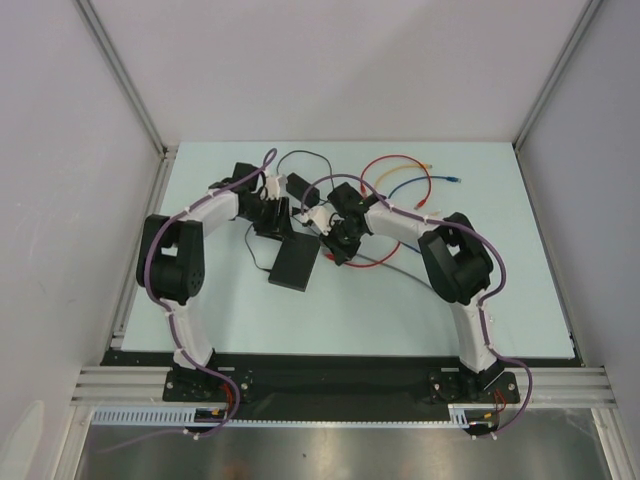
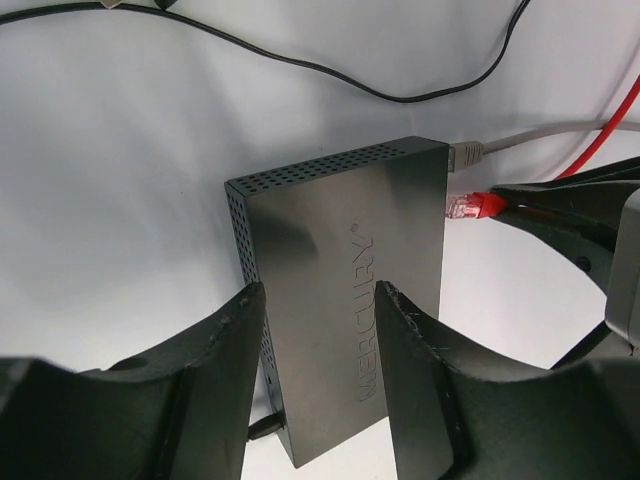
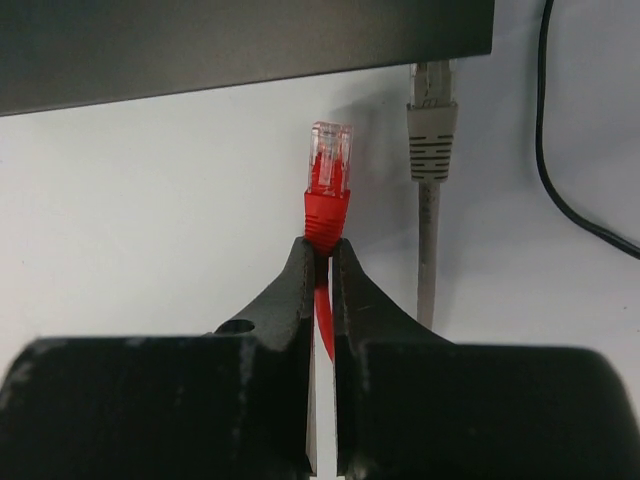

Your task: Insert the plug into the switch port

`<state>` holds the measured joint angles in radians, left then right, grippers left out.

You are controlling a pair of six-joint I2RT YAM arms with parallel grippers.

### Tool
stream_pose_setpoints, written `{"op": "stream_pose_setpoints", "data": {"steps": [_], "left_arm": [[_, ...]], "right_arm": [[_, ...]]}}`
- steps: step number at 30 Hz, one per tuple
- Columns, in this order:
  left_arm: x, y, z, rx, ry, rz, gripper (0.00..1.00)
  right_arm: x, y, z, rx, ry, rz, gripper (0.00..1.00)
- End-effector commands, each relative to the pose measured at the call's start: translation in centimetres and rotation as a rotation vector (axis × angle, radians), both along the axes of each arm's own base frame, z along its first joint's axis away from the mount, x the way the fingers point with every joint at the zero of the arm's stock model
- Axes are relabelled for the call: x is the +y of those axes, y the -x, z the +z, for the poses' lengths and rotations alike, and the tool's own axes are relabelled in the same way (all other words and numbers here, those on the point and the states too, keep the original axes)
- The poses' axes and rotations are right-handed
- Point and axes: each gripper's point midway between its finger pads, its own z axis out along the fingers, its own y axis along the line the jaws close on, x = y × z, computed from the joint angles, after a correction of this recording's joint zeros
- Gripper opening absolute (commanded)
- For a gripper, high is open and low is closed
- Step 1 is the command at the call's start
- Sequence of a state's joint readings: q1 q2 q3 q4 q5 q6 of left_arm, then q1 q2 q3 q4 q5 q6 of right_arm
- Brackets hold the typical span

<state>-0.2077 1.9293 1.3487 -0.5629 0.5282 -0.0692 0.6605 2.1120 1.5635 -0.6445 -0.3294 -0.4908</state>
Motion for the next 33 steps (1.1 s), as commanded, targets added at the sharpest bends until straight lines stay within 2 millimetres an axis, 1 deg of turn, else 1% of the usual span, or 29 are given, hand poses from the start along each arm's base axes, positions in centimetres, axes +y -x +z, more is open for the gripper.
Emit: {"op": "stream_pose_setpoints", "data": {"steps": [1,2,9,15,25,30,33], "left_arm": [[-0.9,-1.1,1.3,-0.047,0.027,-0.037,0.53],[-1.1,-1.1,1.2,-0.046,0.029,-0.043,0.52],[-1.8,-0.7,0.6,-0.034,0.031,-0.080,0.51],[-2.1,-0.7,0.4,-0.031,0.035,-0.090,0.50],[-2.5,-1.1,0.3,-0.032,0.030,-0.111,0.49],[-2.4,-1.2,0.0,-0.022,0.020,-0.109,0.48],[-2.2,-1.4,0.5,-0.040,0.022,-0.087,0.49]], "right_arm": [[1.9,-1.1,0.9,-0.034,-0.049,0.019,0.00],[1.9,-1.1,0.6,-0.028,-0.046,0.018,0.00],[2.6,-2.0,0.7,-0.034,-0.060,-0.002,0.00],[3.0,-2.8,1.0,-0.067,-0.068,-0.013,0.00],[2.7,-4.0,0.7,-0.116,-0.013,-0.028,0.00],[3.0,-3.7,0.9,-0.111,-0.025,-0.014,0.00],[3.1,-3.5,0.9,-0.109,-0.032,0.007,0.00]]}}
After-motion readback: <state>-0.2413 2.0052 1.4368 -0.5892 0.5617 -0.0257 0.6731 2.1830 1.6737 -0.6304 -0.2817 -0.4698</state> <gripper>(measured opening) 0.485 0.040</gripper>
